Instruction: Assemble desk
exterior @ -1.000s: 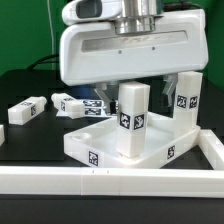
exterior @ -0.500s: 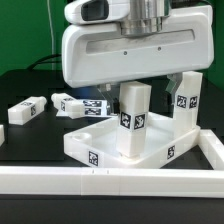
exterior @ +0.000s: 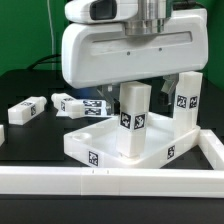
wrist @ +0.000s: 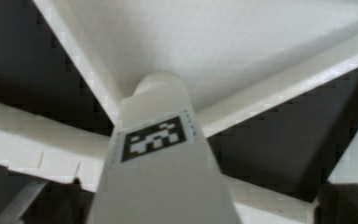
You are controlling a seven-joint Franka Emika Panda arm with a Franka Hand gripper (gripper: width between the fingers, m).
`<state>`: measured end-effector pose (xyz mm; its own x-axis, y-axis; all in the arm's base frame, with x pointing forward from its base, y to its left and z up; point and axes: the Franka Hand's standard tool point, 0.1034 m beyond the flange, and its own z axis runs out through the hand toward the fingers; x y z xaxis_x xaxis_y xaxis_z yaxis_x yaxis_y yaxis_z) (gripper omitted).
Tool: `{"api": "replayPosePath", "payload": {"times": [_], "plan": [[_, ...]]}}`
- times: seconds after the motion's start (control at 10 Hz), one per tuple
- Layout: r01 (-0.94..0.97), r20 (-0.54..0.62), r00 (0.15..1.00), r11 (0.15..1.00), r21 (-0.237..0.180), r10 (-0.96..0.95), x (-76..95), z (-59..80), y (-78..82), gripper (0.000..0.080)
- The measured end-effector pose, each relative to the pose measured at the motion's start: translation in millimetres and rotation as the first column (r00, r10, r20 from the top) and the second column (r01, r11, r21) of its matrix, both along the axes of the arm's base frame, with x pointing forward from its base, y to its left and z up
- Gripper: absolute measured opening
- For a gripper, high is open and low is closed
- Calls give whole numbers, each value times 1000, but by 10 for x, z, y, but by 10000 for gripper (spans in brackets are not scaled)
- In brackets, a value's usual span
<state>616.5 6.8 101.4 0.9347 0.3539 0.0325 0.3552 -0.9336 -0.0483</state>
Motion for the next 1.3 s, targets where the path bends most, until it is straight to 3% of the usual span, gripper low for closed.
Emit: {"api": "replayPosePath", "payload": {"times": [0.3,0.5,0.6,0.7,1.1,1.3], "plan": [[-5,4,1000,1000,-1,5,11,22,11,648],[-2,5,1000,1000,-1,2,13,26,-33,373],[-1,4,1000,1000,-1,1,10,21,-49,373],[-1,4,1000,1000,-1,1,10,20,-46,289],[37,3,999,999,2,-37,12,20,-45,289],[278,-13,961,960,15,-278,19,26,-33,289]]}}
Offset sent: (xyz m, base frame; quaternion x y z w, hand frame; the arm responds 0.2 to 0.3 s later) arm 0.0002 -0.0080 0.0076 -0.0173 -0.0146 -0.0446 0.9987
